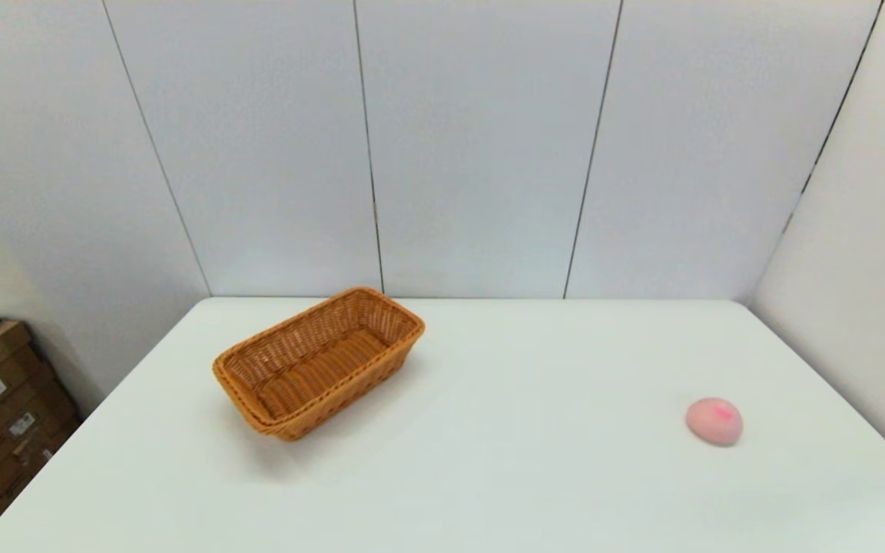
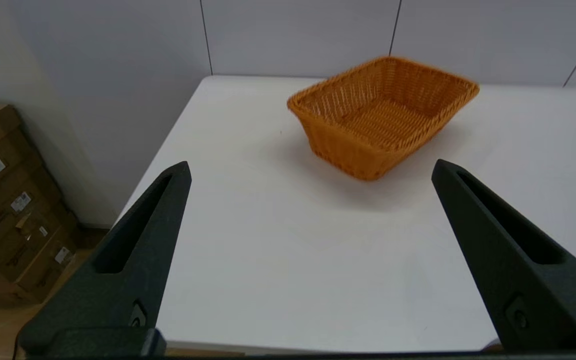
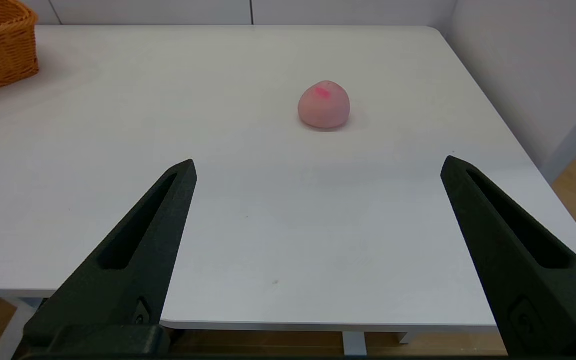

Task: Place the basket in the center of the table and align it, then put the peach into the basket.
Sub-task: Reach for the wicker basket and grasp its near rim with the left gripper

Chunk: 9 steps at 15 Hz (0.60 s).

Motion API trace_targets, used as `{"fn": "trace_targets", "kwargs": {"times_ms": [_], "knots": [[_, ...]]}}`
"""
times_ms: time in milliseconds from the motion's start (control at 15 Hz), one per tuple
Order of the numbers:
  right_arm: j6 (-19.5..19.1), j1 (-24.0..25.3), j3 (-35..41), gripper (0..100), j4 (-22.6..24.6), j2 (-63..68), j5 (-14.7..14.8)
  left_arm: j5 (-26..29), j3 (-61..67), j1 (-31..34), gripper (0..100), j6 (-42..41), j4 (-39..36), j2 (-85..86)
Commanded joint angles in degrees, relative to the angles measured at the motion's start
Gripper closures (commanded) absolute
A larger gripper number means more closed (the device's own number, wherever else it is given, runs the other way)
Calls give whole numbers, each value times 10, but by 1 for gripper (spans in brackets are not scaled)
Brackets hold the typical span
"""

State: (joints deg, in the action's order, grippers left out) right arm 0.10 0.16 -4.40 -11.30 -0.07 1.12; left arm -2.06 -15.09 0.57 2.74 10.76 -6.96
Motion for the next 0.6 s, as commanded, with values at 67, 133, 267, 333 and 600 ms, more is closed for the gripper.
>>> {"fn": "trace_targets", "kwargs": {"times_ms": [67, 133, 267, 333, 600], "knots": [[0, 0, 0, 0, 0, 1, 0, -3, -302, 35, 0, 87, 10, -396], [0, 0, 0, 0, 0, 1, 0, -13, -345, 34, 0, 107, 16, -469], [0, 0, 0, 0, -1, 1, 0, -73, -422, 3, 0, 180, 39, -628], [0, 0, 0, 0, -1, 1, 0, -101, -454, -23, 0, 232, 61, -699], [0, 0, 0, 0, -1, 1, 0, -110, -557, -63, 0, 355, 139, -932]]}}
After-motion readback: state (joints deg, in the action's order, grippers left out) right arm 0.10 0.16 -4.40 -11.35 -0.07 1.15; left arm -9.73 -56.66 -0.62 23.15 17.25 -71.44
